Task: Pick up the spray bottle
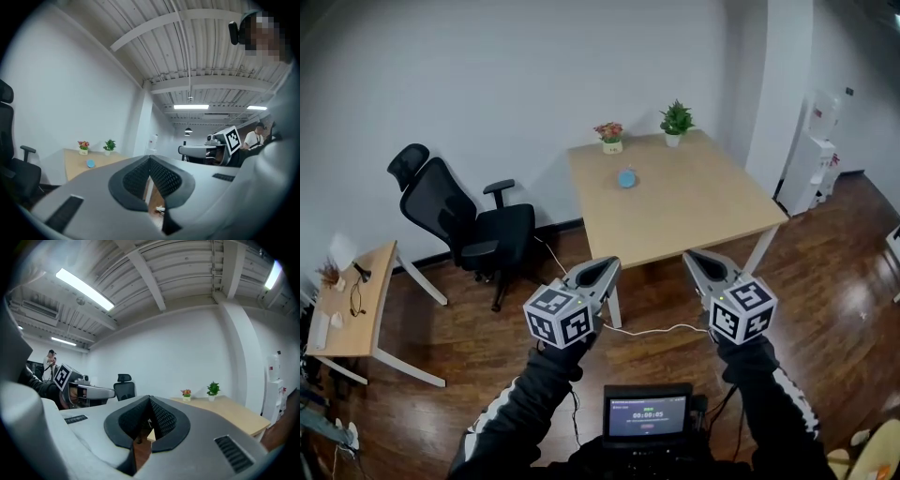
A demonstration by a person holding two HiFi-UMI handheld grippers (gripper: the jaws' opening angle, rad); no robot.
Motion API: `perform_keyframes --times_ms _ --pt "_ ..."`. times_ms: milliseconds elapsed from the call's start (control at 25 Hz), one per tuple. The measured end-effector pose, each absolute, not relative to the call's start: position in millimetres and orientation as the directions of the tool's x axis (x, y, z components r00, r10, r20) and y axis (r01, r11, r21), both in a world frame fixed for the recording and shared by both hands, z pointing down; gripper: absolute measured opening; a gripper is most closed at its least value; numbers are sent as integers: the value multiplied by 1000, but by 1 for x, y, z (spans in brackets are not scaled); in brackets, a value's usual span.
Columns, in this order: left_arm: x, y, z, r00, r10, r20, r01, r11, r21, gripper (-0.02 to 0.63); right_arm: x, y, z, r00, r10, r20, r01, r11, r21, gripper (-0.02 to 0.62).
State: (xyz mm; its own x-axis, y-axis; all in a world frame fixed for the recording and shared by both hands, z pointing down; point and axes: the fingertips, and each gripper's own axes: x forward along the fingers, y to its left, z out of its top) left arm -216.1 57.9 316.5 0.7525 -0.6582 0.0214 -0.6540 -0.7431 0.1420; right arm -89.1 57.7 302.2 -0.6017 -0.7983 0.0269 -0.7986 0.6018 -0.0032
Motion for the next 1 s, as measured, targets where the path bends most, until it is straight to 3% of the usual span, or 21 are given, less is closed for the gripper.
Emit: perform_keyframes --times_ms 240,1000 --pt "-194 -91 308 687 -724 57 -724 -676 141 0 -65 -85 308 -644 -762 63 -763 646 8 3" --pt "-175 -529 326 703 -701 120 -710 -679 190 0 -19 -524 295 -599 -796 89 -798 602 5 3"
